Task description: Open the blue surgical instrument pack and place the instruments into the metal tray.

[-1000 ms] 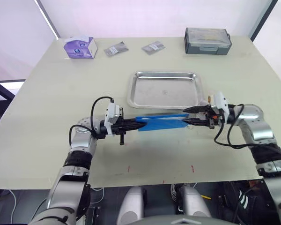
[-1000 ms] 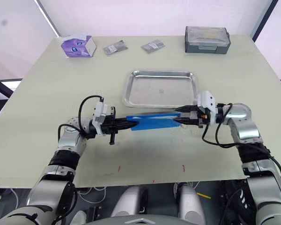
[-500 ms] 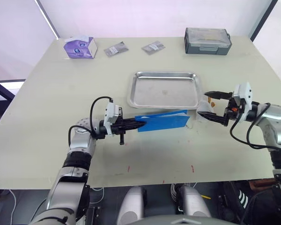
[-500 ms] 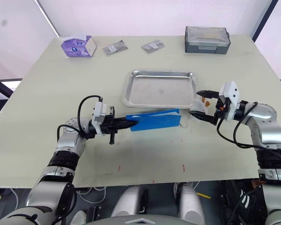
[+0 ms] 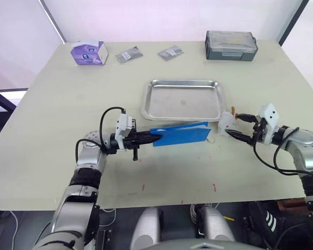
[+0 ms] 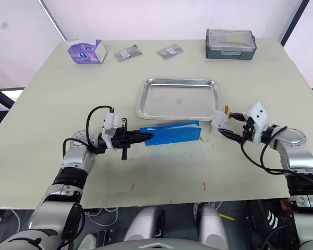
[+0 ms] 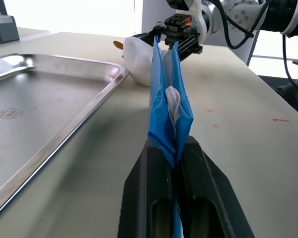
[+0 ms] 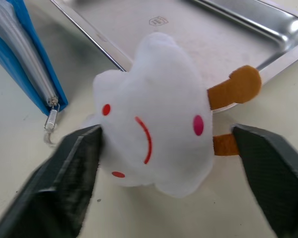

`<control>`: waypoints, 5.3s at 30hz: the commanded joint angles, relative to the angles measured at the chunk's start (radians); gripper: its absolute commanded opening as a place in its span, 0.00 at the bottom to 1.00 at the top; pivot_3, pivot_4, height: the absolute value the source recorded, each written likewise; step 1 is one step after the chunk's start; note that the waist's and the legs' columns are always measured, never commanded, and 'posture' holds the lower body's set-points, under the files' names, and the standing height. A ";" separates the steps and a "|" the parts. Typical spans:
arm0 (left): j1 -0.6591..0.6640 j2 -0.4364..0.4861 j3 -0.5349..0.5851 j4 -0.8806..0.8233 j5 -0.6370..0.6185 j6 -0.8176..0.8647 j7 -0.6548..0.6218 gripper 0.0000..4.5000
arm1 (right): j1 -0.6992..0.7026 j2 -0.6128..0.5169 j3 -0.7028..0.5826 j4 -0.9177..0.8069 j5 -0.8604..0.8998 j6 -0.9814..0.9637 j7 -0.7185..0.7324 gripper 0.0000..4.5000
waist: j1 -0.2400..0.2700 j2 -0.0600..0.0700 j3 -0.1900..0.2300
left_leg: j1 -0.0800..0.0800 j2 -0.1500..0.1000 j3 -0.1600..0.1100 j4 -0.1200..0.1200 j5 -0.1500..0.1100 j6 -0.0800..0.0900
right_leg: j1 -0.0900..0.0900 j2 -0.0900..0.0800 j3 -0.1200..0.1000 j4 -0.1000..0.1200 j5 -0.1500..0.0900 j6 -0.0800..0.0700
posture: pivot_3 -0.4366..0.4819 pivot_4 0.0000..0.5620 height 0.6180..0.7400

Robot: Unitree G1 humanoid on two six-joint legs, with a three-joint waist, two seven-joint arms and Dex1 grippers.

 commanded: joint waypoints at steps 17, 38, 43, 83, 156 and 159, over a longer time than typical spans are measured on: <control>-0.035 0.001 -0.006 0.026 0.024 -0.025 -0.017 0.00 | -0.090 0.045 -0.186 -0.367 0.406 0.368 -0.073 0.02 | 0.000 0.000 0.000 | 0.000 0.000 -0.001 0.000 0.000 0.001 | 0.000 0.000 0.000 0.000 0.000 0.000 | 0.48 0.27 0.89; -0.061 -0.016 -0.020 0.054 0.042 -0.031 -0.018 0.00 | -0.412 0.307 0.282 -0.350 0.027 0.191 -0.145 0.02 | -0.005 0.000 0.000 | -0.003 -0.001 -0.002 0.000 0.000 -0.001 | -0.001 0.000 -0.001 0.000 0.000 0.000 | 0.48 0.27 0.89; -0.059 -0.020 -0.020 0.050 0.043 -0.031 -0.012 0.00 | -0.374 0.346 0.329 -0.390 -0.026 0.137 -0.138 0.02 | -0.005 0.000 0.000 | -0.003 -0.001 -0.002 0.000 0.001 -0.001 | -0.001 0.000 -0.001 0.000 0.000 0.000 | 0.48 0.27 0.89; -0.076 -0.039 -0.028 0.087 0.061 -0.061 -0.023 0.00 | -0.074 0.053 0.112 -0.273 0.103 0.024 0.123 0.99 | 0.005 -0.001 0.000 | -0.002 -0.001 -0.002 0.001 -0.001 0.001 | 0.000 0.000 -0.001 0.000 0.000 0.000 | 0.48 0.27 0.89; 0.216 0.058 -0.112 -0.404 0.057 0.163 0.196 0.12 | -0.150 0.161 0.168 -0.009 0.016 -0.093 0.263 0.00 | -0.003 0.000 0.001 | -0.001 -0.001 -0.001 0.000 0.000 0.000 | -0.001 0.000 0.000 0.000 0.000 0.000 | 0.48 0.27 0.89; 0.216 0.083 -0.087 -0.416 0.027 0.174 0.181 0.01 | -0.145 0.159 0.168 -0.011 0.018 -0.093 0.265 0.00 | -0.004 0.000 0.001 | -0.001 -0.001 -0.001 0.000 0.000 0.000 | -0.001 0.000 0.000 0.000 0.000 0.000 | 0.48 0.27 0.89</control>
